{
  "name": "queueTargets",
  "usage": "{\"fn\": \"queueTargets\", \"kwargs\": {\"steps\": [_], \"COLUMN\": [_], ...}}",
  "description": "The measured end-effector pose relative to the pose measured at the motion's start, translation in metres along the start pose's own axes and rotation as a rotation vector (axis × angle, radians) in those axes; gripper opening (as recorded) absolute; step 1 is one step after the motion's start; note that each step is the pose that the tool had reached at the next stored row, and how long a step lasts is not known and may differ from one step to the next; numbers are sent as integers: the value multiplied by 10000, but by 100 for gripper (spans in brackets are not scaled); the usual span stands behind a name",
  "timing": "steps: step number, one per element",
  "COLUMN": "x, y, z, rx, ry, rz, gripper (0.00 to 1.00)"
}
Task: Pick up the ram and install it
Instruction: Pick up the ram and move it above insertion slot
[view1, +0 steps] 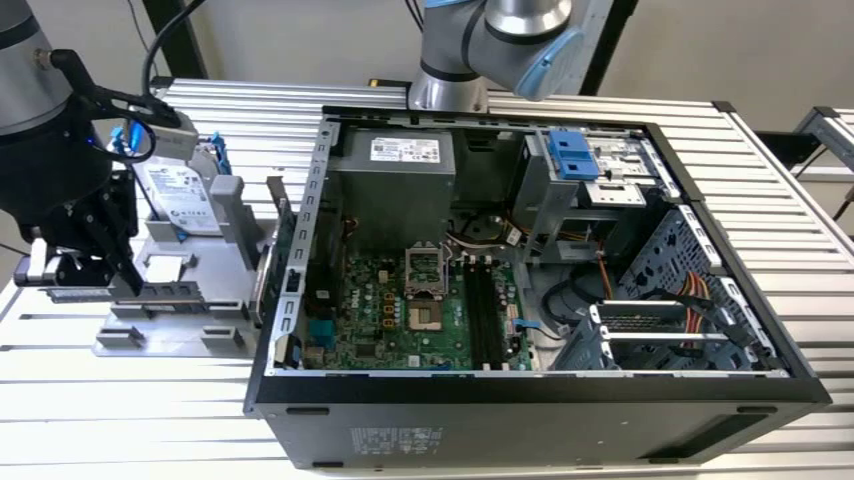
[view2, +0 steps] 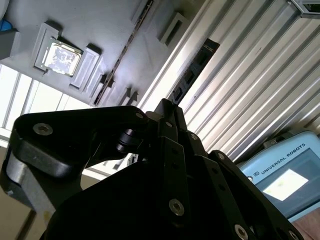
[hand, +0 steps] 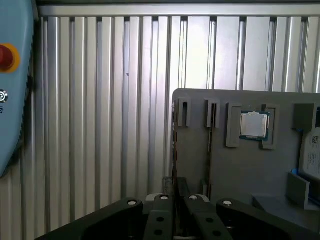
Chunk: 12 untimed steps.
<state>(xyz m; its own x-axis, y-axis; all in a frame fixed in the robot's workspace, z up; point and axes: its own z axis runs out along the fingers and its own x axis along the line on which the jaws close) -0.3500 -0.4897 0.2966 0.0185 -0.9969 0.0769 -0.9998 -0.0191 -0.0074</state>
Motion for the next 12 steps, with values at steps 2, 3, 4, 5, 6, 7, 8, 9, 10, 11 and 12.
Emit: {"fn": "queueTargets", "kwargs": {"steps": [2, 3, 4, 5, 6, 7, 8, 9, 10, 11, 12], "x": [0, 0, 0, 0, 0, 0, 1, 1, 2, 2, 2], "y": [0, 0, 0, 0, 0, 0, 0, 0, 0, 0, 0], "z": [-3, -4, -6, -11, -15, -20, -24, -31, -38, -44, -50], "rx": [0, 0, -1, -2, -2, -2, -1, -2, -2, -1, -2], "ry": [9, 13, 18, 21, 24, 25, 25, 27, 30, 32, 36], "rz": [0, 0, 0, 0, 0, 0, 0, 1, 1, 1, 1], "gripper": [0, 0, 0, 0, 0, 0, 0, 0, 0, 0, 0]}}
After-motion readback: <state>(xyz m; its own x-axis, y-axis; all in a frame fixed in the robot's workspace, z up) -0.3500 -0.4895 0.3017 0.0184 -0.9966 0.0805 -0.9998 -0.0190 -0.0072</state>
